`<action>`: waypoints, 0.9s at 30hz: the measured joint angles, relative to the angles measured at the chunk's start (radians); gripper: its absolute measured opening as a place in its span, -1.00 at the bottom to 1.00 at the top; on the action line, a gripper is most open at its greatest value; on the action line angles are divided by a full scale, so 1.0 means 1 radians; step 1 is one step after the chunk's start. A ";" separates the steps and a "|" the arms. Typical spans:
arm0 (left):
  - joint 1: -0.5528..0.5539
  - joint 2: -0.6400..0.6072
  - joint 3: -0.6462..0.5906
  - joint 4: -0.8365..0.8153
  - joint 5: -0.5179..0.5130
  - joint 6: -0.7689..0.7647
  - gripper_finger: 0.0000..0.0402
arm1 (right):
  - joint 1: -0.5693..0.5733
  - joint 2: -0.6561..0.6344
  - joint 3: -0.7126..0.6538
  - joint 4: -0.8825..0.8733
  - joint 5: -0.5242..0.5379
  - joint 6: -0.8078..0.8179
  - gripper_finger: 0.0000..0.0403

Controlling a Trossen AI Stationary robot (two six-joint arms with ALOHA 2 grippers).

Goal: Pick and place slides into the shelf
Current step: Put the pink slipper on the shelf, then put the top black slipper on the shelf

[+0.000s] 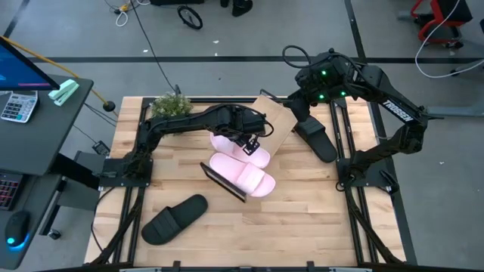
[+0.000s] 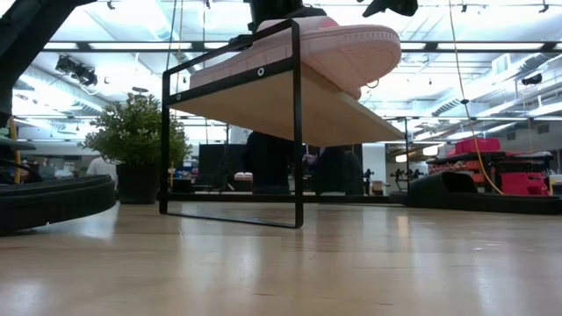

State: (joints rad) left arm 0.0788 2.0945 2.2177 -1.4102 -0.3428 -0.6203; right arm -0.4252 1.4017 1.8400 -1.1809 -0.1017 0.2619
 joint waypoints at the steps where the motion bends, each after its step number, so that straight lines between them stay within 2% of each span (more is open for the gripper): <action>1: 0.000 0.000 0.000 0.000 0.000 0.001 -0.30 | 0.000 0.000 0.000 0.000 0.000 0.000 -0.10; 8: 0.000 0.000 0.010 -0.004 0.005 0.009 -0.09 | 0.000 0.000 0.000 0.000 0.000 -0.001 -0.10; 16: -0.005 -0.003 0.137 -0.009 0.011 0.030 0.08 | -0.003 -0.001 0.000 -0.025 0.000 -0.007 -0.10; 21: -0.049 -0.048 0.131 0.048 -0.030 -0.018 0.12 | -0.020 -0.010 0.000 -0.091 0.027 -0.019 -0.10; 27: -0.118 -0.062 0.131 0.124 -0.077 -0.052 0.04 | -0.041 -0.054 0.000 -0.114 0.064 -0.028 -0.10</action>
State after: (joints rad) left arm -0.0395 2.0327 2.3486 -1.2858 -0.4193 -0.6725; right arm -0.4663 1.3478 1.8400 -1.2952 -0.0381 0.2341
